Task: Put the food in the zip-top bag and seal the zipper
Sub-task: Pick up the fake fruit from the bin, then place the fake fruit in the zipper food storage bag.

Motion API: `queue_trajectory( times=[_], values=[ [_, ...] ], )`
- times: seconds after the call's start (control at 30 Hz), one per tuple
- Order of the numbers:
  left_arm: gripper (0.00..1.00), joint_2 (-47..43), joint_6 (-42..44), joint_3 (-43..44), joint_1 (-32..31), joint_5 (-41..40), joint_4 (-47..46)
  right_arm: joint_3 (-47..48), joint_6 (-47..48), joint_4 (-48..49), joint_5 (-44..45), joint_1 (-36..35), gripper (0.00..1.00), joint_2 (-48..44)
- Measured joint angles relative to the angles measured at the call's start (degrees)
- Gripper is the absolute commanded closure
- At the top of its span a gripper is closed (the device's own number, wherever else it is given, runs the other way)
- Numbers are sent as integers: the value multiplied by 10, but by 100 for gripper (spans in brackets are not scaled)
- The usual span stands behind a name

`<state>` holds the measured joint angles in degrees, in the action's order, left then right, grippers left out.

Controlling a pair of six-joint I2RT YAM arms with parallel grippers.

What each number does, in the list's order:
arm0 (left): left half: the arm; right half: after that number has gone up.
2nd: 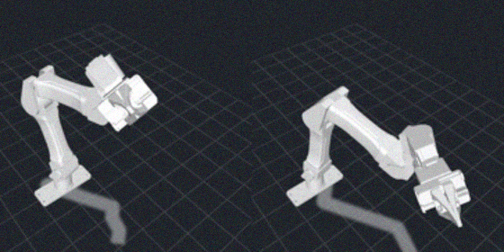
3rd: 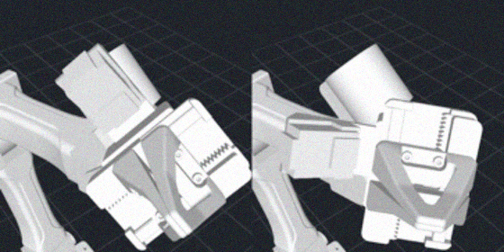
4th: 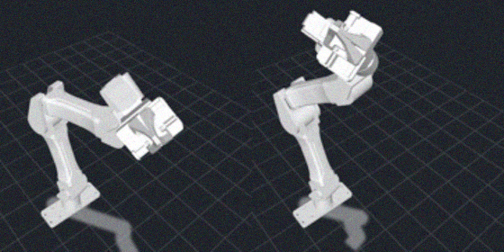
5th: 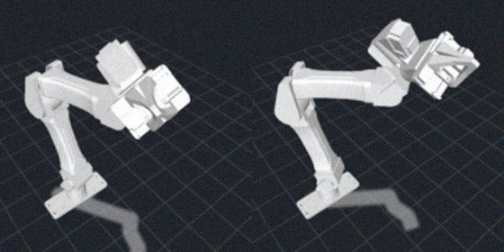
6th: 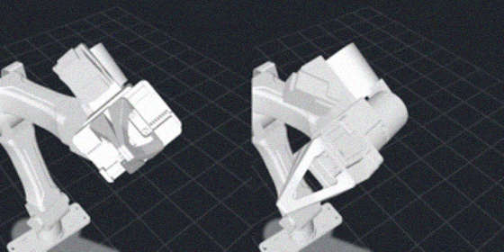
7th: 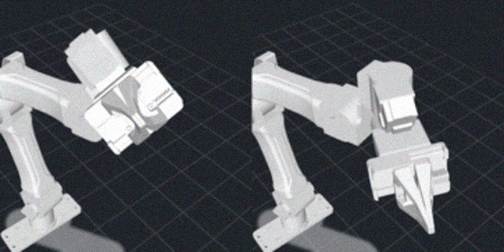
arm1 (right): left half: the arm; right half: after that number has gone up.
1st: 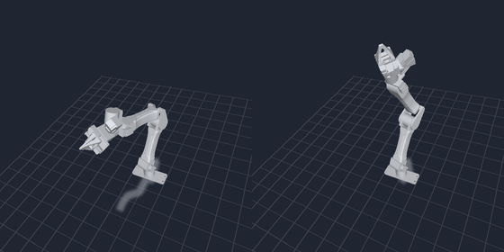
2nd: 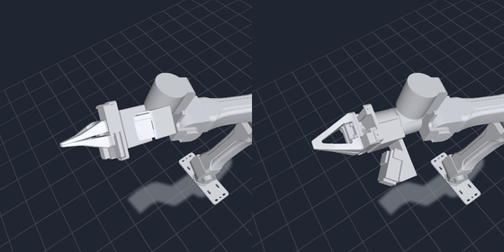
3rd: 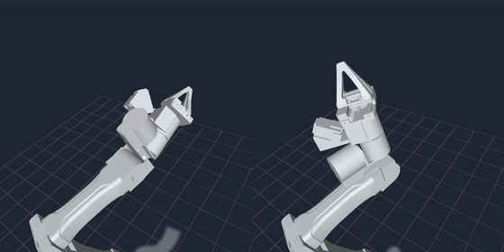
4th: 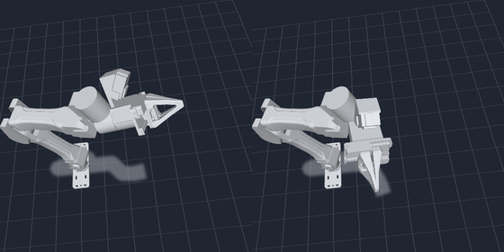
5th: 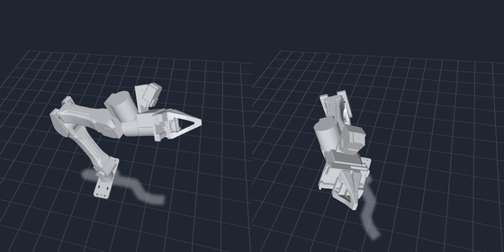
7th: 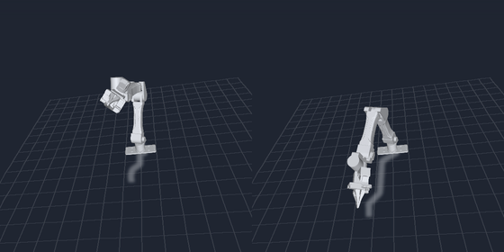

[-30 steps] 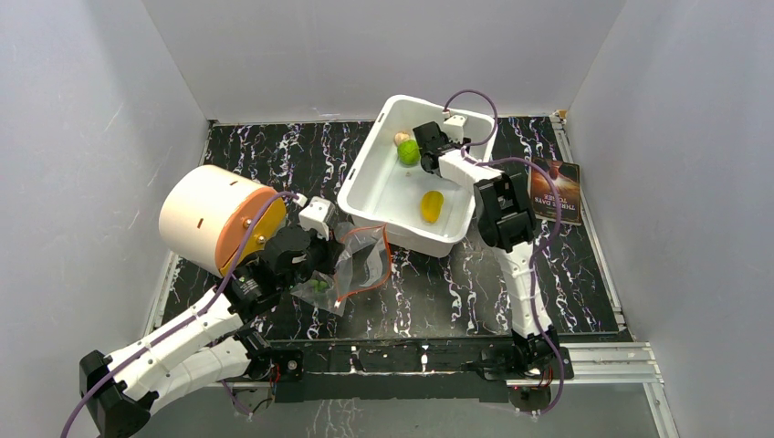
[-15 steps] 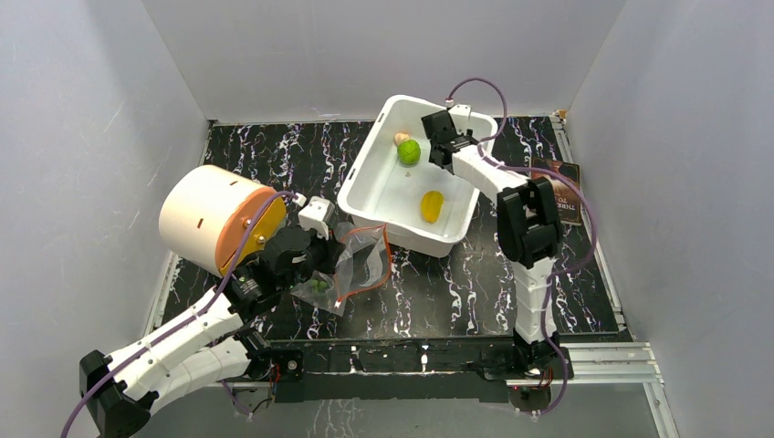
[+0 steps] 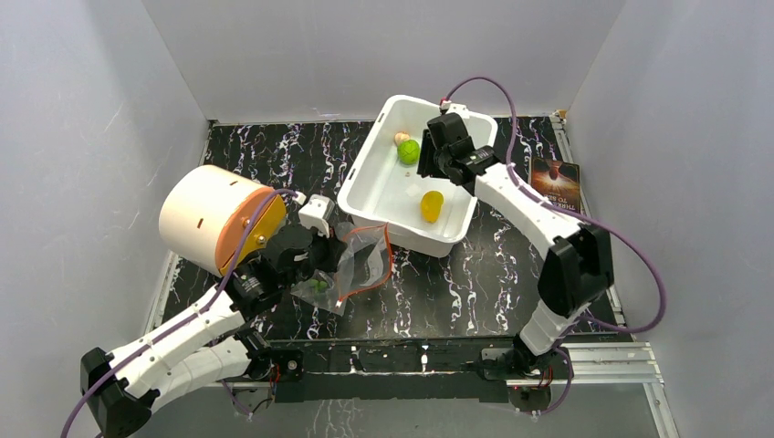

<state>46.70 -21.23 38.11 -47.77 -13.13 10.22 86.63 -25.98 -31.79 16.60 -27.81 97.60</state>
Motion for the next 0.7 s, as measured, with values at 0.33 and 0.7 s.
queue_trajectory(
  times=[0.33, 0.7],
  values=[
    [100, 15, -16, 9, 0, 1, -10, -67, -34, -17, -119, -68, 74, -129],
    [100, 21, -29, 25, 0, 5, -14, -103, -60, -29, -220, -165, 69, -170]
  ],
)
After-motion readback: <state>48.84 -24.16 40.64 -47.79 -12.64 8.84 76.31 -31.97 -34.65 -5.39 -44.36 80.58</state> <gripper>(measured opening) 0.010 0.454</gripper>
